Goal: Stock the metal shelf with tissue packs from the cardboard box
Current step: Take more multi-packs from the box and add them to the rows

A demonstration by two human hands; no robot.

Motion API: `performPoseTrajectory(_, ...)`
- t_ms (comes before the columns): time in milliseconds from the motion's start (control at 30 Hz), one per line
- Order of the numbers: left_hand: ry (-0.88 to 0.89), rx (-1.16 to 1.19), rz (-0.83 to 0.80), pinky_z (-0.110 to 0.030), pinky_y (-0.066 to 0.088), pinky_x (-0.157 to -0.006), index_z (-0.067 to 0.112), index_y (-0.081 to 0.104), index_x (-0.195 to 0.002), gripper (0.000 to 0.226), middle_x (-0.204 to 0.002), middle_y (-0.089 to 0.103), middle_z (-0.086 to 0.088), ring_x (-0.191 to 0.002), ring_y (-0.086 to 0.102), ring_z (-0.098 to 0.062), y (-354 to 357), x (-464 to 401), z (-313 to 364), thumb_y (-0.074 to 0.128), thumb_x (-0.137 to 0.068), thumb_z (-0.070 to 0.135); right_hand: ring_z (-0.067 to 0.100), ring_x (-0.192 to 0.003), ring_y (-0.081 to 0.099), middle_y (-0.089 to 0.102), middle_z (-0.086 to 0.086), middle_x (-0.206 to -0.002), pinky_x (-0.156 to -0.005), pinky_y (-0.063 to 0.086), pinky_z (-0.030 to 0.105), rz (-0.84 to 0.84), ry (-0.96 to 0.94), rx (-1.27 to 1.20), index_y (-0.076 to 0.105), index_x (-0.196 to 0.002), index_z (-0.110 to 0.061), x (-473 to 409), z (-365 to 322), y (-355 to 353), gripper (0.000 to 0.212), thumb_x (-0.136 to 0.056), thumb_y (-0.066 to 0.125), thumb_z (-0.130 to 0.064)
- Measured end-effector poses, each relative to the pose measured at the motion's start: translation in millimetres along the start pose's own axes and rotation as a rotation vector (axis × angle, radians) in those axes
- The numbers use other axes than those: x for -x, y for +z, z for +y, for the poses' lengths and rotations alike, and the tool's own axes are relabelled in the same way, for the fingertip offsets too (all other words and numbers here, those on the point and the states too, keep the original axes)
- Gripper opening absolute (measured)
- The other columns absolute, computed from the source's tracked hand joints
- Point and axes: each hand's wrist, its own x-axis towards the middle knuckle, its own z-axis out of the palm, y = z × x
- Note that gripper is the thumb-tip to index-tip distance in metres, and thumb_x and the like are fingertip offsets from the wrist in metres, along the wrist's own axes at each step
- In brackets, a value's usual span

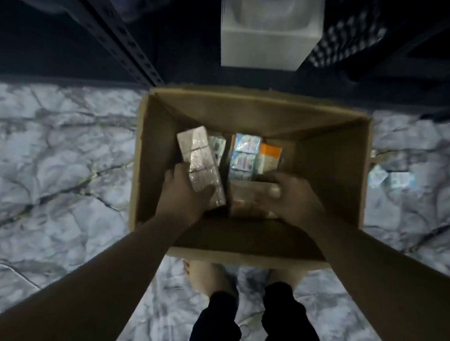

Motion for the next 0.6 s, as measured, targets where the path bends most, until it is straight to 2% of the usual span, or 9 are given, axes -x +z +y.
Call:
performPoseTrajectory(100,-0.134,0.072,0.033,-0.045,0.042,-0.112,0.011,0.035,-0.152,0.085,-0.149,0.045,-0.016,-0.138,0.045,-0.035,26,-35,-7,0.082,-0.084,0.032,0.02,-0.124,0.062,0.065,-0.006,-0.136,-0.105,0.051,0.042,-0.097,-0.047,0.1,0.06,-0.136,-0.035,-41,11,19,0.068,-0.076,0.072,-0.066)
performPoseTrajectory(167,-0.224,0.178,0.059,-0.048,0.047,-0.109,0.012,0.031,-0.152,0.09,-0.148,0.049,-0.015,-0.134,0.051,-0.035,43,-52,-13,0.083,-0.081,0.032,0.019,-0.128,0.057,0.062,-0.003,-0.137,-0.106,0.043,0.031,-0.206,-0.088,0.28,0.062,-0.134,-0.028,-52,11,32,0.055,-0.089,0.07,-0.058)
performPoseTrajectory(233,-0.283,0.254,0.062,-0.047,0.05,-0.105,0.011,0.031,-0.15,0.089,-0.144,0.054,-0.013,-0.128,0.057,-0.033,55,-60,-18,0.084,-0.081,0.031,0.018,-0.13,0.051,0.058,-0.002,-0.137,-0.101,0.037,0.028,-0.152,-0.145,0.39,0.065,-0.13,-0.025,-56,16,44,0.054,-0.088,0.073,-0.059)
performPoseTrajectory(333,-0.314,0.252,0.084,-0.047,0.056,-0.098,0.007,0.05,-0.136,0.07,-0.129,0.063,-0.008,-0.116,0.064,-0.028,61,-68,-25,0.084,-0.08,0.033,0.026,-0.133,0.049,0.053,0.0,-0.141,-0.105,0.044,0.038,-0.072,-0.145,0.328,0.064,-0.131,-0.028,-52,24,57,0.073,-0.072,0.082,-0.067)
performPoseTrajectory(400,-0.31,0.223,0.08,-0.04,0.056,-0.092,0.008,0.057,-0.122,0.055,-0.114,0.067,-0.004,-0.104,0.066,-0.024,61,-71,-25,0.083,-0.083,0.035,0.029,-0.132,0.048,0.05,0.003,-0.143,-0.105,0.046,0.041,-0.059,-0.15,0.306,0.062,-0.135,-0.026,-53,30,62,0.079,-0.069,0.085,-0.063)
performPoseTrajectory(500,-0.31,0.259,0.036,-0.021,0.048,-0.07,0.016,0.044,-0.115,0.046,-0.093,0.056,0.008,-0.08,0.056,-0.006,66,-71,-22,0.08,-0.089,0.025,0.029,-0.127,0.049,0.05,0.004,-0.137,-0.1,0.045,0.039,-0.056,-0.161,0.335,0.063,-0.126,-0.023,-57,31,64,0.067,-0.071,0.087,-0.054)
performPoseTrajectory(567,-0.276,0.26,-0.005,-0.013,0.045,-0.054,0.016,0.039,-0.117,0.047,-0.092,0.055,0.006,-0.076,0.054,-0.004,72,-70,-20,0.078,-0.091,0.018,0.028,-0.124,0.048,0.048,0.003,-0.134,-0.099,0.045,0.039,-0.088,-0.163,0.338,0.06,-0.118,-0.023,-60,30,63,0.06,-0.072,0.088,-0.049)
performPoseTrajectory(600,-0.263,0.257,-0.01,-0.015,0.047,-0.055,0.015,0.039,-0.119,0.048,-0.095,0.057,0.002,-0.078,0.058,-0.009,73,-69,-19,0.078,-0.091,0.017,0.028,-0.124,0.048,0.048,0.003,-0.134,-0.099,0.045,0.039,-0.096,-0.166,0.343,0.058,-0.118,-0.024,-63,31,63,0.061,-0.072,0.088,-0.049)
